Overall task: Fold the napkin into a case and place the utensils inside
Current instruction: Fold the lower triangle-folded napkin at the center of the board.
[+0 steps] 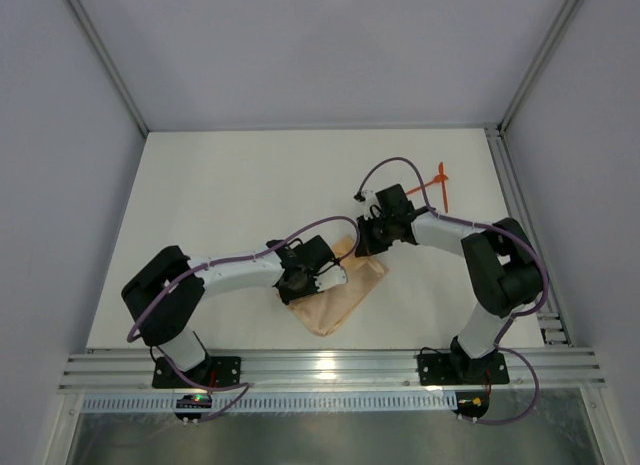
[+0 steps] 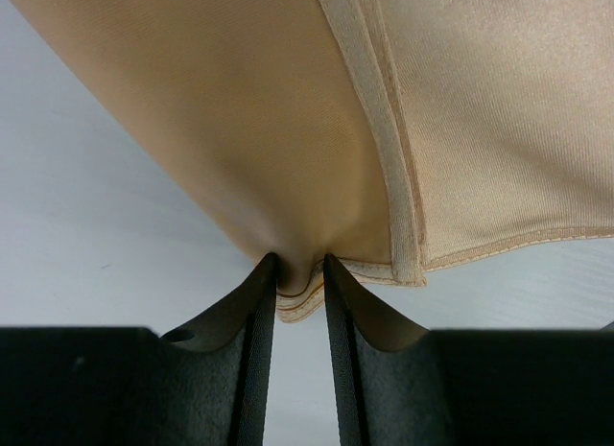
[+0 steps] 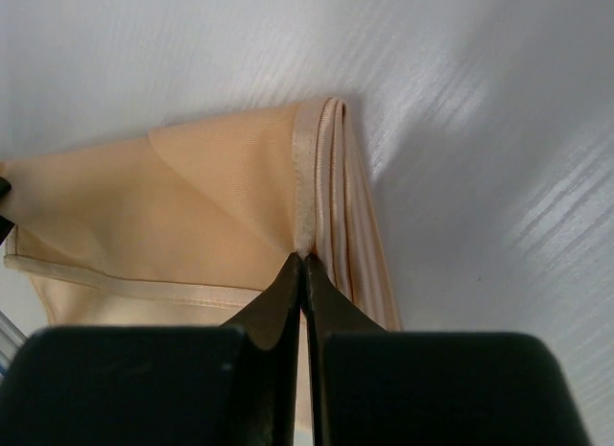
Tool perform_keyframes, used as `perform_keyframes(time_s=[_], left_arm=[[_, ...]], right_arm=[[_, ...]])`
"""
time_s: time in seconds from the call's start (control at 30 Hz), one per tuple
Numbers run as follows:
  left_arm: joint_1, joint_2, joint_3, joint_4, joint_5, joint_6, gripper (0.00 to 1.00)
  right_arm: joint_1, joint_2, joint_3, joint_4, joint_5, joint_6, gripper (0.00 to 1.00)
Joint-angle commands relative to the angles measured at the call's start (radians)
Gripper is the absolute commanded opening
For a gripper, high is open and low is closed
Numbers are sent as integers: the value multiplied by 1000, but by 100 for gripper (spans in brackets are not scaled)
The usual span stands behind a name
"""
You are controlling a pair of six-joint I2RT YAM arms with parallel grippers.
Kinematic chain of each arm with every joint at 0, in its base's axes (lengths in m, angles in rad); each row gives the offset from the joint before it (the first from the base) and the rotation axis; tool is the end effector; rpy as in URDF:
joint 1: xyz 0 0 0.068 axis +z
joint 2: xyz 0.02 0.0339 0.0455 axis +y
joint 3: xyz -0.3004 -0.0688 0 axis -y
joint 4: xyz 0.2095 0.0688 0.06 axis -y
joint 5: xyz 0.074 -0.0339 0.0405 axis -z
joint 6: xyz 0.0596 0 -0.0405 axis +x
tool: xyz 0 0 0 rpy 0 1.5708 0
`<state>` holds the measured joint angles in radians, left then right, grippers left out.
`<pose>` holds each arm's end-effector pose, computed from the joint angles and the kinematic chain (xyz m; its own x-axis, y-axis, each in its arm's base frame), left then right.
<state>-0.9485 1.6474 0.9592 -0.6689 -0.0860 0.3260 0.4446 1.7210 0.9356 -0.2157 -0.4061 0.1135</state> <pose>0.1622 -0.2174 0.1960 -0.2838 0.9430 -0.1740 0.9393 0.3099 0.1474 0.2832 0.1610 0.1964 -0.8218 -0.2763 -0.4982 -0.4976 0.7740 0.3916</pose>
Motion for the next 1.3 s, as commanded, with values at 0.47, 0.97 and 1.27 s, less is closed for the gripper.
perform_keyframes(time_s=[0.47, 0.97, 1.27], left_arm=[[2, -15, 154, -216, 253, 53, 45], [-55, 132, 434, -181, 20, 39, 58], [-19, 249, 360, -15, 80, -73, 52]], right_arm=[[-18, -40, 48, 10, -4, -35, 3], [-29, -14, 37, 33, -10, -5, 10], [-32, -58, -14, 81, -14, 32, 34]])
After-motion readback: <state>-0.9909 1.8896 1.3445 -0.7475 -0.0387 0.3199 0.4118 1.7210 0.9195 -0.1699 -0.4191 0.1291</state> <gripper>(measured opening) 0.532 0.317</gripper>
